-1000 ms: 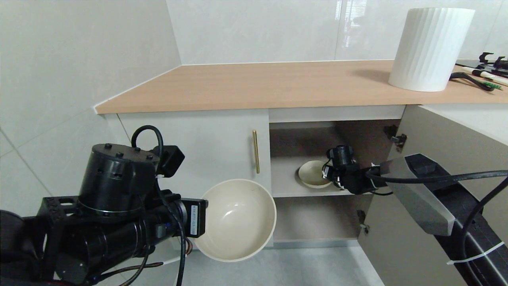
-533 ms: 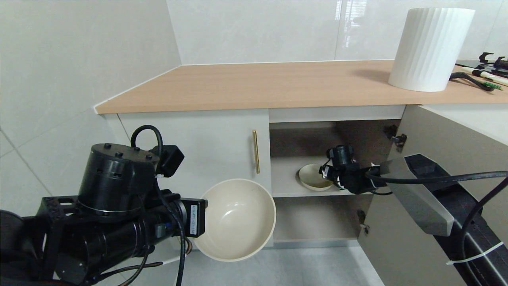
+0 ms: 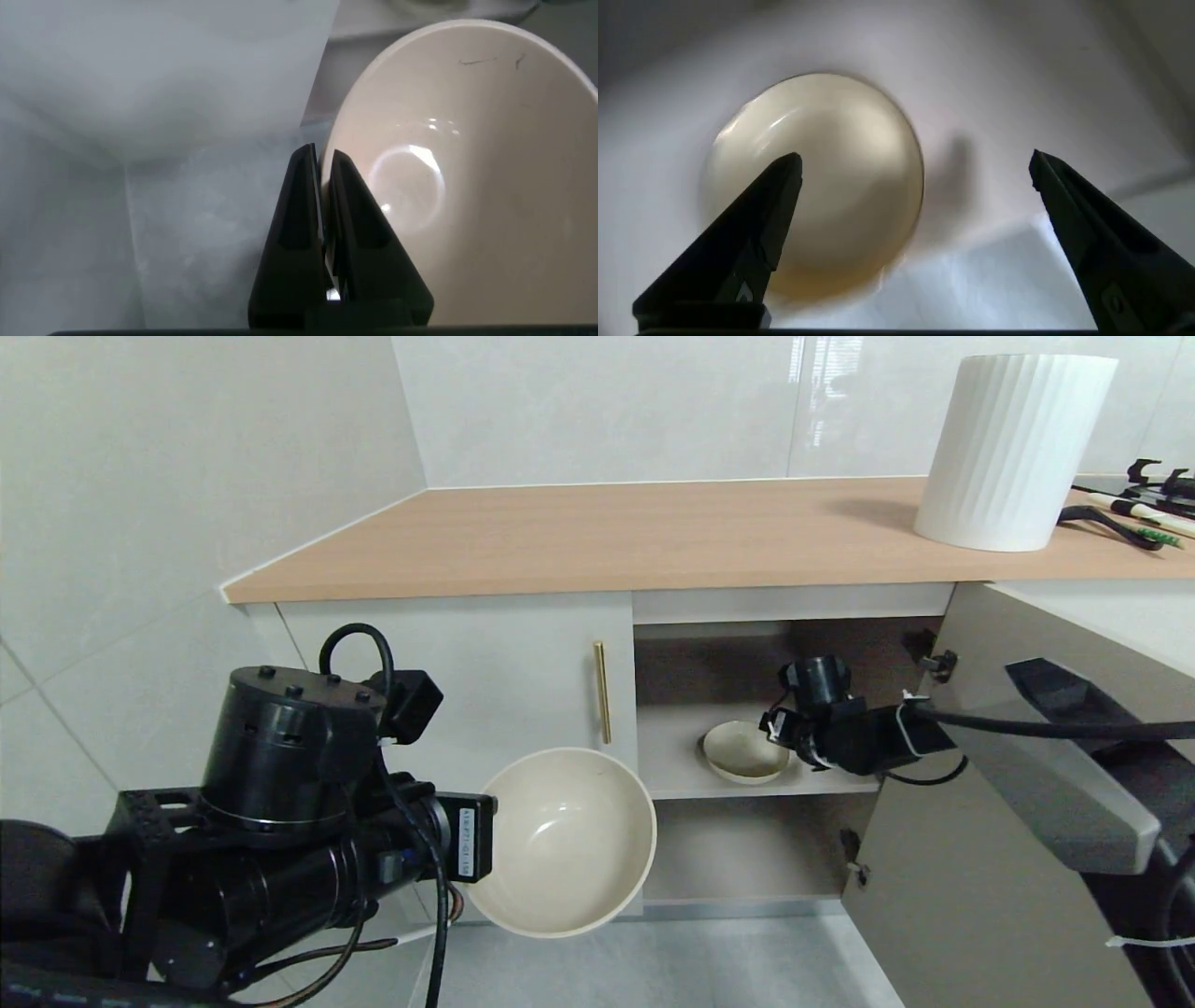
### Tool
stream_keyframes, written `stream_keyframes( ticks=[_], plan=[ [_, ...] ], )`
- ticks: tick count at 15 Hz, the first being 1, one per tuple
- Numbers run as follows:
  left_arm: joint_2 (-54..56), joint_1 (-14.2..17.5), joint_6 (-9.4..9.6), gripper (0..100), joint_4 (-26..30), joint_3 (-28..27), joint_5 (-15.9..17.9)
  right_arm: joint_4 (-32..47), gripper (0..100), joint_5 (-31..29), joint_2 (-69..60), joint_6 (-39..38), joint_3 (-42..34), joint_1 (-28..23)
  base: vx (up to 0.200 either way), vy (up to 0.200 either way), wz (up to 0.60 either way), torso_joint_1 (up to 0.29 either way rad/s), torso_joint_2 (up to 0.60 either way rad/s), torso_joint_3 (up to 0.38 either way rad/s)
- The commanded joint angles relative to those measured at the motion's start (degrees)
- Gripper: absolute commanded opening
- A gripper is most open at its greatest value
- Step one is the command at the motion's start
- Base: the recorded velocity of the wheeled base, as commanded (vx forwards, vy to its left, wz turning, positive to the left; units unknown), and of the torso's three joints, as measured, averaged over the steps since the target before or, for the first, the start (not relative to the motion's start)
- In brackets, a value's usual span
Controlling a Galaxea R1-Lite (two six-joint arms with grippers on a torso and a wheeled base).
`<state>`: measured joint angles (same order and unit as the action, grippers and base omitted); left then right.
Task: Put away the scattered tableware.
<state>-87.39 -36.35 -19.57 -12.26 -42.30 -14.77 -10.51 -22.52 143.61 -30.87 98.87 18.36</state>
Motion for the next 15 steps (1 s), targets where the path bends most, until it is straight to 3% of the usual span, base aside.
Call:
stream_keyframes(
  ticks=[1, 4, 6, 9, 13, 15],
  plan=[
    [-2.61, -0.03, 1.46, 0, -1.1, -0.15, -0.08, 0.23, 100, 4.76, -20.03, -0.33, -17.57, 4.49, 0.0, 0.0, 0.0, 0.0, 0.0, 0.0],
    [-5.33, -0.03, 3.39, 0, -1.18, 0.03, -0.08, 0.31, 100, 9.77, -32.51, 2.74, -27.23, 11.08, 0.0, 0.0, 0.0, 0.0, 0.0, 0.0],
    [-7.79, -0.03, 6.65, 0, -1.18, 0.11, -0.08, 0.4, 100, 10.21, -38.84, 5.82, -32.68, 16.18, 0.0, 0.0, 0.0, 0.0, 0.0, 0.0],
    [-10.16, -0.03, 6.91, 0, -1.36, 0.29, -0.17, 6.55, 100, 10.21, -43.76, 6.7, -35.14, 23.56, 0.0, 0.0, 0.0, 0.0, 0.0, 0.0],
    [-9.81, -0.12, 6.91, 0, -3.56, 0.9, -0.34, 13.15, 100, 11.0, -44.2, 6.78, -35.32, 28.49, 0.0, 0.0, 0.0, 0.0, 0.0, 0.0],
    [-9.55, -0.56, 6.91, 0, -3.56, 0.9, -0.43, 14.38, 100, 15.05, -42.97, 6.78, -35.32, 29.45, 0.0, 0.0, 0.0, 0.0, 0.0, 0.0]
  ],
)
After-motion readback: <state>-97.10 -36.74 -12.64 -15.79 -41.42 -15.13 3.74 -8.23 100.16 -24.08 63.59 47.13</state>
